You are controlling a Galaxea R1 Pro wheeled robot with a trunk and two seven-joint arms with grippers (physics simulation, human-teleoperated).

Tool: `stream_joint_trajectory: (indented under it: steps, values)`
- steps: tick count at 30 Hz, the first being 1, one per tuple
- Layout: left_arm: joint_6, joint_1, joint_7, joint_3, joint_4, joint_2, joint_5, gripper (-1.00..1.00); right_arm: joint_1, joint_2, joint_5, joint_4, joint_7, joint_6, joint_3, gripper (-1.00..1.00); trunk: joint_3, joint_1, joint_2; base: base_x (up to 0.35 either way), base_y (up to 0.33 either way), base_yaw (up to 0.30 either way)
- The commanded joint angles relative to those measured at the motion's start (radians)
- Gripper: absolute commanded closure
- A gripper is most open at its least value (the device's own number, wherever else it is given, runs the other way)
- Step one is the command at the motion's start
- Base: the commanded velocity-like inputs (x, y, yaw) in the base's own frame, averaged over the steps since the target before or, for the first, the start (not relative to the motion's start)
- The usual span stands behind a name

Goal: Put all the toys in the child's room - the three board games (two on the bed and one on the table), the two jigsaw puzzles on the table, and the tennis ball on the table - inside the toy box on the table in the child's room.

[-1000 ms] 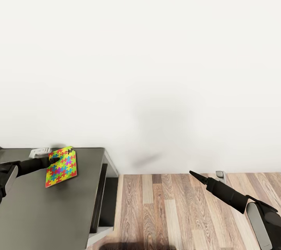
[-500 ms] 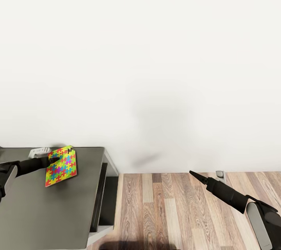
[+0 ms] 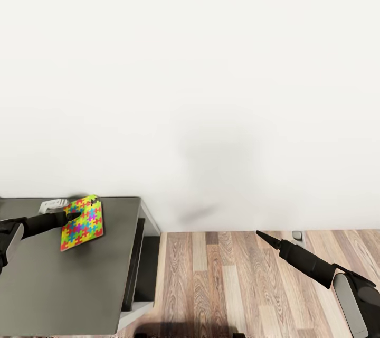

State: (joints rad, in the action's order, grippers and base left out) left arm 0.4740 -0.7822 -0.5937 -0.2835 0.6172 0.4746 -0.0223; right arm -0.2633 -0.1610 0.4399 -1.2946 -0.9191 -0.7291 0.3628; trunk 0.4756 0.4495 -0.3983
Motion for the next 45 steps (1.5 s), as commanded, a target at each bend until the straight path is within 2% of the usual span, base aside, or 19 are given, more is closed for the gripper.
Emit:
stream_joint_trajectory:
  steps: [1,21,32,45]
  values:
    - [0.008,-0.001,-0.006,-0.005,0.001,-0.001,-0.002,-1.00,-0.001,0.000,0.003,0.000,-0.001,-0.006,0.001,-1.00,0.003,0.000,-0.002,0.000,0.000,0.000]
    - [0.008,-0.001,-0.017,-0.003,0.001,-0.002,-0.002,-1.00,-0.001,0.000,0.003,-0.006,-0.003,-0.006,0.001,-1.00,0.010,0.000,-0.002,0.000,0.000,0.000]
    - [0.008,-0.001,-0.112,0.000,0.001,-0.004,-0.007,-1.00,-0.001,0.000,0.003,-0.006,-0.003,-0.006,0.001,-1.00,0.010,0.000,-0.002,0.000,0.000,0.000]
    - [0.006,0.000,-0.161,0.001,0.001,-0.004,-0.008,-1.00,-0.001,0.000,0.003,-0.005,-0.003,-0.006,0.001,-1.00,0.010,0.000,-0.002,0.000,0.000,0.000]
